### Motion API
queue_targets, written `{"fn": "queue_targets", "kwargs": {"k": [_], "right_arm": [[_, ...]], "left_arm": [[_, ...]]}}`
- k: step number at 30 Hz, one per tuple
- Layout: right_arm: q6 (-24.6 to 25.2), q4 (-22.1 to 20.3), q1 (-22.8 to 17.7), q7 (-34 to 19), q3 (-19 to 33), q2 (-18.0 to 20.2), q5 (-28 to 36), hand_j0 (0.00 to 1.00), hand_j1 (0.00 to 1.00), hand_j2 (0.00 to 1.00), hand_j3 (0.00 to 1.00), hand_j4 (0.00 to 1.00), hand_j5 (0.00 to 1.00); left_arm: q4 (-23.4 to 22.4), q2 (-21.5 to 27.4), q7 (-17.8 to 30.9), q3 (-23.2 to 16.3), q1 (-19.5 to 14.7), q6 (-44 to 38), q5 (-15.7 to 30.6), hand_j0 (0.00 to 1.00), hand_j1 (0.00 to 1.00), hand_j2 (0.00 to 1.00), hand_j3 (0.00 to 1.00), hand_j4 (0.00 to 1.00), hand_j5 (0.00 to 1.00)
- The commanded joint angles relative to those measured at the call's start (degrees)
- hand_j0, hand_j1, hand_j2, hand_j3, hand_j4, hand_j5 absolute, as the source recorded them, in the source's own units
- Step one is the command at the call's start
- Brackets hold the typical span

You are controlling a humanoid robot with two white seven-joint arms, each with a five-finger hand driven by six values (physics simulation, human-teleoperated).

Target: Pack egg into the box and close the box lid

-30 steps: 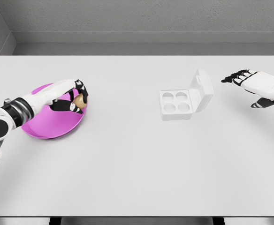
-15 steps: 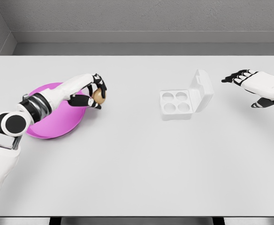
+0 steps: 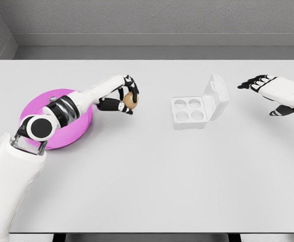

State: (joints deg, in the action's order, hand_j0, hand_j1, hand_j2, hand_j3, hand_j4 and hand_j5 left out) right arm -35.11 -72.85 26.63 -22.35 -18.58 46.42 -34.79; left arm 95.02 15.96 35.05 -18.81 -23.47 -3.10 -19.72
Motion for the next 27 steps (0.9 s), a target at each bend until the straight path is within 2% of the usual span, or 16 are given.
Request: {"fn": "queue_targets", "kwargs": {"k": [1, 8, 15, 19, 21, 27], "right_arm": [[0.11, -0.02, 0.00, 0.03, 0.03, 0.08, 0.34, 1.00, 1.00, 1.00, 1.00, 1.00, 1.00], [0.11, -0.02, 0.00, 0.03, 0.03, 0.08, 0.34, 1.00, 1.00, 1.00, 1.00, 1.00, 1.00], [0.11, -0.02, 0.00, 0.03, 0.03, 0.08, 0.25, 1.00, 1.00, 1.00, 1.00, 1.00, 1.00], [0.11, -0.10, 0.00, 0.03, 0.03, 0.08, 0.34, 1.00, 1.00, 1.00, 1.00, 1.00, 1.00], [0.11, -0.10, 0.00, 0.03, 0.03, 0.08, 0.25, 1.00, 1.00, 1.00, 1.00, 1.00, 1.00], [0.11, -0.10, 0.00, 0.03, 0.03, 0.08, 0.34, 1.00, 1.00, 1.00, 1.00, 1.00, 1.00]], "left_arm": [[-1.06, -1.81, -0.05, -0.44, 0.00, 0.03, 0.12, 0.21, 0.21, 0.21, 0.21, 0.21, 0.21], [-5.72, -5.94, -0.05, -1.23, -1.85, 0.20, -1.20, 0.21, 0.21, 0.21, 0.21, 0.21, 0.21], [-7.21, -11.04, -0.05, -1.32, -2.46, 0.29, -3.57, 0.21, 0.21, 0.21, 0.21, 0.21, 0.21], [-8.09, -12.62, -0.05, -1.32, -3.08, 0.29, -4.01, 0.21, 0.21, 0.21, 0.21, 0.21, 0.21], [-8.80, -13.32, -0.05, -2.55, -3.34, 0.29, -4.01, 0.21, 0.21, 0.21, 0.21, 0.21, 0.21], [-12.93, -15.96, -0.05, -3.43, -5.01, 0.29, -5.42, 0.21, 0.21, 0.21, 0.21, 0.21, 0.21]]}}
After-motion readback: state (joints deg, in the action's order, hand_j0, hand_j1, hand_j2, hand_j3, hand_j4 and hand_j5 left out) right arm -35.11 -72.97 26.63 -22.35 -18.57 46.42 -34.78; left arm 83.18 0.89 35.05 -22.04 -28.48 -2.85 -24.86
